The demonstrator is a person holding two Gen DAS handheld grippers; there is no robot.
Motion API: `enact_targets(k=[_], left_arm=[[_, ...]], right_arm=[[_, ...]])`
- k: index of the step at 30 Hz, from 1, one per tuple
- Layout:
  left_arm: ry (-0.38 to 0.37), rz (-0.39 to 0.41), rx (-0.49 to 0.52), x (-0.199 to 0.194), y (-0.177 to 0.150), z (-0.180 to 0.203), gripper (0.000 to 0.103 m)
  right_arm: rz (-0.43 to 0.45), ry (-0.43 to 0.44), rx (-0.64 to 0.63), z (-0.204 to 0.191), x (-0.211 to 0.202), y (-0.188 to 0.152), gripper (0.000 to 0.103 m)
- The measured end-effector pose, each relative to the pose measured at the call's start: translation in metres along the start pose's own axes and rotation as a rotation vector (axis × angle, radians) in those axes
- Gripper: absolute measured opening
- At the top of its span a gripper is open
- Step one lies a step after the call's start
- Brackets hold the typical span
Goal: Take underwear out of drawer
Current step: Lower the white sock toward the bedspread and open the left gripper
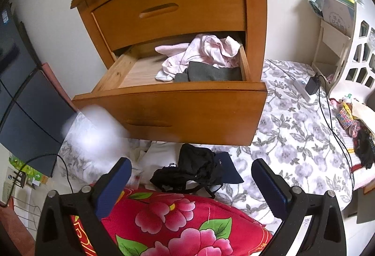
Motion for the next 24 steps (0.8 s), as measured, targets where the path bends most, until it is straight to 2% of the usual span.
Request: enact_targets(k=[5, 9, 16, 17, 19, 20, 21, 24], left_arm=[[0.072, -0.124, 0.004, 0.033, -0.033, -0.016, 0.011], [0.179, -0.22, 0.041, 0.059, -0.063, -0.033, 0.011], [0.335, -0.315, 0.129, 0.085, -0.095, -0.053, 0.012], [0.353, -0.325, 0.132, 0.087, -0.098, -0.055, 0.014], [0.398, -0.335, 0.151, 0.09, -0.103, -0.059, 0.03], [0.418, -0.335, 0.161, 0.091, -0.104, -0.061, 0.048], [0.434, -0.333, 0.17, 0.091, -0.104, -0.061, 0.062], [0.48, -0.336, 0.204, 0.094, -0.106, -0.063, 0.069]], right_arm=[[-0.005, -0.001, 0.003, 0.0, 0.002, -0.001, 0.103], [-0.016, -0.003, 0.009, 0.002, 0.005, -0.004, 0.103], [-0.028, -0.004, 0.013, 0.004, 0.009, -0.006, 0.103], [-0.028, -0.004, 0.013, 0.004, 0.01, -0.006, 0.103], [-0.029, -0.004, 0.013, 0.004, 0.01, -0.006, 0.103], [-0.029, -0.004, 0.013, 0.004, 0.01, -0.006, 0.103], [-0.029, -0.004, 0.013, 0.004, 0.01, -0.007, 0.103], [-0.032, -0.005, 0.013, 0.004, 0.011, -0.008, 0.103]])
Point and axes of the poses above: each gripper's, at about its wrist camera, not at the fingertips, and x roughly the way its jaws point, z to its right, y to its top, the point moved 3 cm from there along x, roughly the way its jaws point, and after that the axes turned 9 degrees about z, right-handed, at the moved point
